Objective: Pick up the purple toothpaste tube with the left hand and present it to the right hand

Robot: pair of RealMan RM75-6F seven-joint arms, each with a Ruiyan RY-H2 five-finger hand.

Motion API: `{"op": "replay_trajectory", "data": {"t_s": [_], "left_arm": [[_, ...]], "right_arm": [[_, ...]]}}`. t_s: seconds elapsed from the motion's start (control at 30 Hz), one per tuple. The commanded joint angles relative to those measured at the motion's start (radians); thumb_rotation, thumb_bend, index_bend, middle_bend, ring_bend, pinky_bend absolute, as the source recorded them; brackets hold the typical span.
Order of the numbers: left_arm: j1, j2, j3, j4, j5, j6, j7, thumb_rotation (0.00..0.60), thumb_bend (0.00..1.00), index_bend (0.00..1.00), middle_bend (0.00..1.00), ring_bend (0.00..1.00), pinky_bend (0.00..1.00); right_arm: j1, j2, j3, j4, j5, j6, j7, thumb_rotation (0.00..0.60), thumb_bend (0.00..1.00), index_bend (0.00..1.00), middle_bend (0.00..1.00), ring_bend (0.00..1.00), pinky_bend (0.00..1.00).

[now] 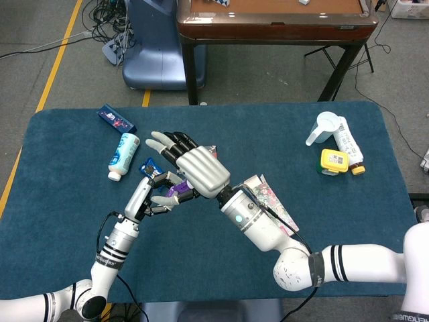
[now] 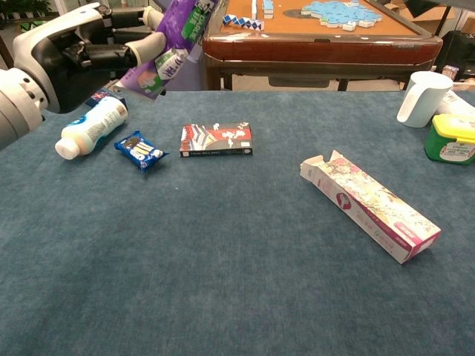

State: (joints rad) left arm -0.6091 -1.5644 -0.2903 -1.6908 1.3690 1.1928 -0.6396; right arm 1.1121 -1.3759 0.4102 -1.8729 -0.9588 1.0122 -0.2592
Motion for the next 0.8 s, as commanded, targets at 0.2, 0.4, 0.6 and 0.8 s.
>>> {"op": "replay_trajectory", "data": {"t_s": [0.2, 0.4, 0.6, 0.8], "left_arm": [[0.0, -0.004, 0.003, 0.0, 0.003, -0.001, 0.0, 0.6, 0.46, 0.59, 0.71, 0.48, 0.48], [0.0, -0.003, 0.002, -0.005, 0.002, -0.001, 0.006, 0.6, 0.46, 0.59, 0.71, 0.48, 0.48], [0.001, -0.004, 0.005, -0.003, 0.004, -0.002, 0.009, 0.6, 0.46, 0.59, 0.71, 0.48, 0.48], [0.001, -0.005, 0.006, -0.004, 0.006, -0.003, 0.006, 0.6, 0.46, 0.59, 0.71, 0.48, 0.48]], "right_arm": [[0.014, -0.015, 0.003, 0.025, 0.011, -0.012, -0.001, 0.124, 0.1, 0.0, 0.0, 0.0, 0.0], [0.027, -0.039, -0.002, 0.048, 0.015, -0.02, -0.001, 0.125, 0.1, 0.0, 0.0, 0.0, 0.0], [0.032, -0.047, 0.0, 0.05, 0.015, -0.02, -0.002, 0.125, 0.1, 0.0, 0.0, 0.0, 0.0], [0.035, -0.052, -0.003, 0.053, 0.019, -0.018, -0.009, 0.124, 0.1, 0.0, 0.0, 0.0, 0.0]]}}
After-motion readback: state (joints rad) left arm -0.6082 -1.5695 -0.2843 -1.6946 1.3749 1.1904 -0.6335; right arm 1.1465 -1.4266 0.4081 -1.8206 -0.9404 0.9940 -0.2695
